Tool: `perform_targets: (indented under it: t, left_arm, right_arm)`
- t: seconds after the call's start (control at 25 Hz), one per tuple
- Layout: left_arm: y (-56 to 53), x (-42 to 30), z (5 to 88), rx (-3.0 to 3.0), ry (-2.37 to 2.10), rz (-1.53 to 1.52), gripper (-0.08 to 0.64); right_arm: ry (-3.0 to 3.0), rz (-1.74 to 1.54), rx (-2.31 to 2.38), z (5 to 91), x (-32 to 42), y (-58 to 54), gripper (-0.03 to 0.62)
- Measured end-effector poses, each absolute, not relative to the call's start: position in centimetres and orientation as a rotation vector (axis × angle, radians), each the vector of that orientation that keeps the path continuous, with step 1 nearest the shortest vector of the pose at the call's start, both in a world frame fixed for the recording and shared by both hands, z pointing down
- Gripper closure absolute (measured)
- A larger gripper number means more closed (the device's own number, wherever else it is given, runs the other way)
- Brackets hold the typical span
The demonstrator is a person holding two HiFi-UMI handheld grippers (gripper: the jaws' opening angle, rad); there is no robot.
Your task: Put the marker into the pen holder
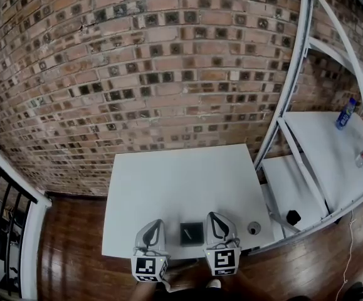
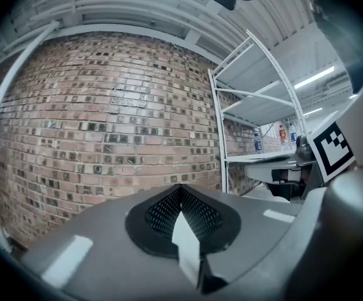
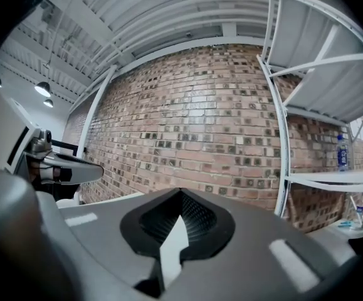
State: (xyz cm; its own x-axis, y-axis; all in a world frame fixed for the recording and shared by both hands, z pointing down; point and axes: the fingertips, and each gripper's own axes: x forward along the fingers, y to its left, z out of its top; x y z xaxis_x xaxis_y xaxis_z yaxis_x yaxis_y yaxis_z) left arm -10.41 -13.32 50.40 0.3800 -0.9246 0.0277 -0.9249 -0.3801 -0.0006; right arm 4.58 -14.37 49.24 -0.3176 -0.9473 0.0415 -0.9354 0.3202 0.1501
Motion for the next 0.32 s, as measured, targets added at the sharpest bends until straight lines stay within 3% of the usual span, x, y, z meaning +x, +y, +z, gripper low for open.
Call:
perform_targets:
  t: [0.32]
  left_arm:
    - [-13.3, -10.6, 50.3, 2.584, -1.753, 0.034, 0.546]
  right_arm:
    - [-2.447, -0.113, 1.739, 50.3, 4.3, -14.2, 0.591]
